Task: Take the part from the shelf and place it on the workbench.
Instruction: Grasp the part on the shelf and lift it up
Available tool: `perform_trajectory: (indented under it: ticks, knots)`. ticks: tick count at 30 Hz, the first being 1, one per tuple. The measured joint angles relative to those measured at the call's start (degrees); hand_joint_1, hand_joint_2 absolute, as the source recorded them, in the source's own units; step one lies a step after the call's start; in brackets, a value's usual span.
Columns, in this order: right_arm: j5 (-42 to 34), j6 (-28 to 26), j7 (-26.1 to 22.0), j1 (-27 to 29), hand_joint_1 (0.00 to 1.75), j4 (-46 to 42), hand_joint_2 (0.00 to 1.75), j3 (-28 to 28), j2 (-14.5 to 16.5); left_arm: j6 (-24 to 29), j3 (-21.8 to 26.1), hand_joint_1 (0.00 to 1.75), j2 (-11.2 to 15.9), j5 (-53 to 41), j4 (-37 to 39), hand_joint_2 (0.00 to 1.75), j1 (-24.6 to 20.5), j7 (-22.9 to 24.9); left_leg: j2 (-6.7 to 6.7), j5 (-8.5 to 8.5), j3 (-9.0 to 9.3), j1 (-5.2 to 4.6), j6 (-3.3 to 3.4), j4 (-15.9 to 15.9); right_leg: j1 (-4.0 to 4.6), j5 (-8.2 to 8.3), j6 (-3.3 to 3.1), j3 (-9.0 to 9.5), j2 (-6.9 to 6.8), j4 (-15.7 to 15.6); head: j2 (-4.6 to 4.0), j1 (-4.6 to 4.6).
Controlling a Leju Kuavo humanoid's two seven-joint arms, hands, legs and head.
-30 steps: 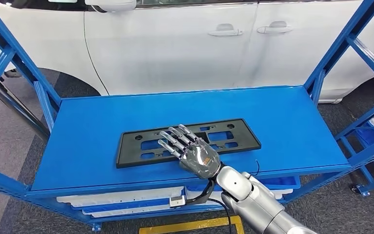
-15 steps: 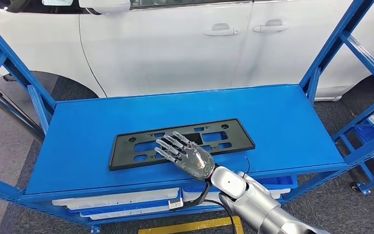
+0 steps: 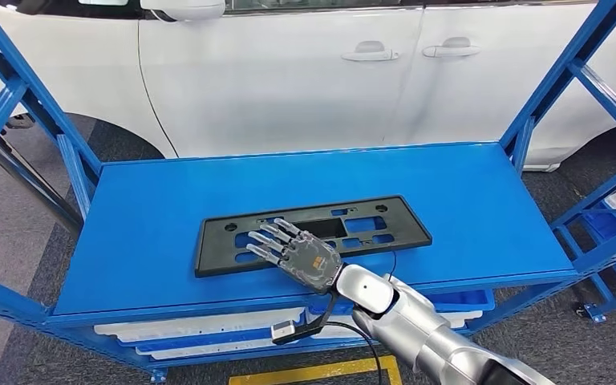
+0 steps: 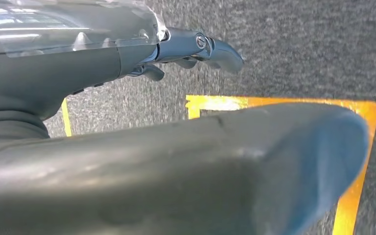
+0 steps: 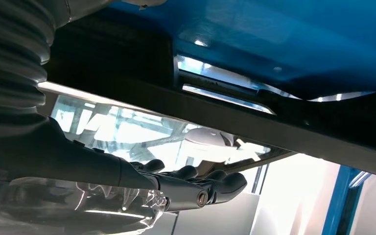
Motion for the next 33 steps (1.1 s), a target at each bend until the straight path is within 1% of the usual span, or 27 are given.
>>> perform_trajectory:
  ticks: [1, 2, 3, 5, 6, 7, 9, 10, 11, 12, 13, 15, 16, 17, 20, 21, 22, 23, 25, 26, 27, 28, 29, 30, 31, 32, 33]
  knots:
    - [-0.49, 0.27, -0.04, -0.52, 0.0, 0.78, 1.75, 0.04, 0.48, 0.0, 0.0, 0.0, -0.05, -0.08, 0.02, 0.0, -0.04, -0.16, -0.01, 0.0, -0.01, -0.04, -0.2, 0.01, 0.2, 0.9, -0.36, 1.39, -0.04, -2.97, 0.0, -0.01]
    - [-1.01, 0.48, -0.01, -1.03, 0.0, 1.67, 1.75, 0.05, 1.01, 0.0, 0.0, 0.0, -0.1, -0.2, 0.03, 0.0, -0.07, -0.34, 0.0, 0.0, -0.05, -0.03, -0.48, 0.0, 0.42, 1.13, -0.62, 2.01, -0.06, -4.43, 0.0, -0.01]
    - [-1.58, 0.62, 0.1, -1.51, 0.0, 2.65, 1.75, 0.06, 1.68, 0.0, 0.0, 0.0, -0.14, -0.32, 0.04, 0.0, -0.1, -0.58, 0.02, 0.04, -0.06, -0.02, -0.84, -0.1, 0.58, 1.04, -0.78, 2.06, -0.07, -4.79, 0.0, -0.01]
    - [-2.65, 0.75, 0.66, -2.53, 0.0, 4.55, 1.75, 0.05, 2.98, 0.0, 0.0, 0.0, -0.08, -0.55, 0.04, 0.0, -0.14, -1.03, 0.06, -0.01, -0.01, 0.0, -1.52, -0.12, 0.41, 1.49, -1.24, 2.2, -0.06, -5.42, 0.0, 0.0]
    - [-3.1, 1.01, 1.05, -3.1, 0.24, 5.45, 1.75, 0.04, 3.64, -0.01, 0.0, 0.0, -0.02, -0.61, 0.04, 0.0, -0.16, -1.23, 0.07, -0.67, -0.35, -0.01, -1.79, 0.73, 0.21, 1.78, -1.54, 2.35, -0.11, -5.82, 0.0, 0.0]
    - [-3.44, 1.45, 1.51, -3.64, 0.65, 6.3, 1.75, 0.03, 4.24, -0.01, 0.0, 0.0, 0.04, -0.66, 0.04, 0.0, -0.18, -1.4, 0.08, -2.03, -1.25, -0.01, -2.03, 2.84, -0.01, 2.06, -1.8, 2.47, -0.16, -6.21, 0.0, -0.01]
    - [-3.78, 2.66, 2.27, -4.29, 1.49, 7.73, 1.75, 0.03, 5.25, -0.01, 0.0, 0.0, 0.12, -0.77, 0.04, 0.0, -0.16, -1.61, 0.09, -5.94, -4.42, 0.14, -2.41, 10.02, -0.1, 2.24, -2.09, 2.47, -0.22, -6.4, 0.0, -0.01]
    - [-3.84, 3.22, 2.54, -4.4, 1.69, 8.29, 1.75, 0.03, 5.6, 0.0, 0.0, 0.0, 0.18, -0.84, 0.04, 0.0, -0.1, -1.67, 0.09, -7.41, -6.05, 0.2, -2.61, 13.64, -0.08, 2.24, -2.11, 2.41, -0.22, -6.38, 0.0, -0.01]
    - [-3.87, 3.66, 2.73, -4.45, 1.71, 8.72, 1.75, 0.03, 5.83, 0.0, 0.0, 0.0, 0.25, -0.9, 0.04, 0.0, -0.03, -1.69, 0.1, -7.87, -6.98, 0.25, -2.79, 15.73, -0.08, 2.22, -2.11, 2.41, -0.22, -6.34, 0.0, -0.01]
    - [-3.89, 4.0, 2.88, -4.49, 1.74, 9.07, 1.75, 0.03, 6.03, 0.0, 0.0, 0.0, 0.36, -0.95, 0.04, 0.0, 0.04, -1.71, 0.1, -7.26, -6.99, 0.31, -2.92, 15.8, -0.09, 2.18, -2.06, 2.42, -0.2, -6.27, 0.0, -0.01]
    - [-3.91, 4.32, 2.99, -4.54, 1.75, 9.31, 1.75, 0.02, 6.19, 0.0, 0.0, 0.0, 0.49, -0.98, 0.04, 0.0, 0.08, -1.73, 0.11, -5.56, -5.8, 0.39, -2.98, 13.4, -0.13, 2.1, -1.97, 2.45, -0.16, -6.13, 0.0, -0.01]
    - [-3.91, 4.87, 3.15, -4.64, 1.75, 9.55, 1.75, 0.01, 6.44, 0.0, 0.0, 0.0, 0.75, -1.05, 0.04, 0.0, 0.05, -1.81, 0.13, -1.86, -1.83, 0.49, -2.92, 5.27, -0.08, 1.72, -1.56, 2.41, -0.07, -5.56, 0.0, -0.01]
    - [-3.9, 5.17, 3.2, -4.67, 1.75, 9.57, 1.75, -0.01, 6.49, 0.0, 0.0, 0.0, 0.84, -1.09, 0.04, 0.0, 0.0, -1.85, 0.1, -0.81, -0.31, 0.47, -2.66, 2.09, 0.02, 1.54, -1.31, 2.29, -0.02, -5.22, 0.0, -0.01]
    - [-3.88, 5.4, 3.23, -4.69, 1.75, 9.57, 1.75, -0.03, 6.52, 0.0, 0.0, 0.0, 0.91, -1.15, 0.04, 0.0, -0.03, -1.89, 0.06, -0.48, 0.44, 0.41, -2.36, 0.41, 0.12, 1.43, -1.07, 2.14, 0.01, -4.97, 0.0, -0.01]
    - [-3.86, 5.82, 3.27, -4.81, 1.75, 9.55, 1.75, -0.2, 6.5, 0.02, 0.0, 0.0, 1.01, -1.44, 0.04, 0.0, 0.06, -1.98, -0.01, -0.41, 0.46, 0.31, -1.27, -0.12, 0.09, 1.28, -0.23, 1.87, 0.08, -4.69, 0.0, -0.01]
    - [-3.86, 5.91, 3.28, -4.92, 1.75, 9.52, 1.75, -0.3, 6.48, 0.03, 0.0, 0.0, 1.02, -1.54, 0.04, 0.0, 0.06, -2.04, 0.02, -0.29, 0.48, 0.38, -0.92, -0.26, 0.0, 0.71, 0.1, 1.62, 0.09, -4.04, 0.0, -0.01]
    - [-3.87, 6.0, 3.29, -5.04, 1.75, 9.49, 1.75, -0.39, 6.45, 0.06, 0.0, 0.0, 1.03, -1.61, 0.04, 0.0, 0.04, -2.09, 0.06, -0.18, 0.51, 0.48, -0.59, -0.41, -0.11, -0.38, 0.4, 0.95, 0.1, -2.47, 0.0, 0.0]
    - [-3.87, 6.08, 3.3, -5.1, 1.75, 9.46, 1.75, -0.46, 6.41, 0.09, 0.0, 0.0, 1.04, -1.63, 0.04, 0.0, 0.01, -2.13, 0.11, -0.11, 0.5, 0.54, -0.37, -0.48, -0.24, -2.04, 0.68, -0.38, 0.1, 0.43, 0.0, -0.01]
    - [-3.87, 6.19, 3.28, -5.07, 1.75, 9.45, 1.75, -0.48, 6.32, 0.15, 0.01, 0.0, 1.07, -1.64, 0.04, 0.0, 0.0, -2.2, 0.16, -0.11, 0.36, 0.51, -0.19, -0.47, -0.41, -5.51, 1.06, -4.26, 0.08, 8.43, 0.0, 0.0]
    - [-3.87, 6.21, 3.27, -5.0, 1.75, 9.45, 1.75, -0.48, 6.28, 0.18, 0.01, 0.0, 1.07, -1.64, 0.04, 0.0, 0.02, -2.22, 0.16, -0.12, 0.34, 0.49, -0.18, -0.46, -0.48, -6.31, 1.16, -5.8, 0.08, 11.42, 0.0, 0.0]
    - [-3.87, 6.23, 3.26, -4.96, 1.75, 9.45, 1.75, -0.48, 6.26, 0.19, 0.02, 0.0, 1.08, -1.65, 0.04, 0.0, 0.02, -2.24, 0.14, -0.13, 0.37, 0.49, -0.19, -0.45, -0.53, -5.91, 1.17, -6.3, 0.07, 12.22, 0.0, 0.0]
    - [-3.87, 6.22, 3.25, -4.95, 1.75, 9.43, 1.75, -0.48, 6.25, 0.2, 0.02, 0.0, 1.08, -1.65, 0.04, 0.0, 0.03, -2.25, 0.1, -0.17, 0.47, 0.49, -0.23, -0.44, -0.56, -4.33, 1.07, -5.52, 0.07, 10.38, 0.0, 0.0]
    - [-3.87, 6.19, 3.25, -4.98, 1.75, 9.39, 1.75, -0.48, 6.25, 0.2, 0.02, 0.0, 1.08, -1.65, 0.04, 0.0, 0.03, -2.27, 0.05, -0.23, 0.63, 0.49, -0.3, -0.44, -0.58, -2.07, 0.88, -3.73, 0.07, 6.53, 0.0, 0.0]
    - [-3.87, 6.16, 3.25, -5.03, 1.75, 9.33, 1.31, -0.5, 6.24, 0.2, 0.02, 0.0, 1.07, -1.66, 0.04, 0.0, 0.02, -2.3, 0.0, -0.3, 0.76, 0.47, -0.42, -0.44, -0.52, -0.15, 0.58, -1.58, 0.08, 2.05, 0.0, 0.0]
    - [-3.86, 6.12, 3.25, -5.08, 1.75, 9.27, 1.31, -0.51, 6.22, 0.2, 0.02, 0.0, 1.05, -1.66, 0.04, 0.0, 0.0, -2.33, -0.04, -0.38, 0.8, 0.4, -0.61, -0.41, -0.37, 1.21, 0.3, 0.15, 0.08, -1.69, 0.0, 0.0]
    - [-3.86, 6.07, 3.24, -5.12, 1.75, 9.21, 1.31, -0.52, 6.2, 0.2, 0.02, 0.0, 1.05, -1.67, 0.04, 0.0, -0.02, -2.37, -0.06, -0.42, 0.78, 0.36, -0.85, -0.4, -0.19, 1.8, 0.05, 1.13, 0.08, -3.94, 0.0, 0.0]
    - [-3.85, 6.02, 3.24, -5.14, 1.75, 9.14, 1.31, -0.53, 6.18, 0.2, 0.02, 0.0, 1.04, -1.67, 0.04, 0.0, -0.03, -2.39, -0.07, -0.43, 0.73, 0.35, -1.16, -0.44, 0.0, 1.76, -0.17, 1.43, 0.1, -4.8, 0.0, -0.01]
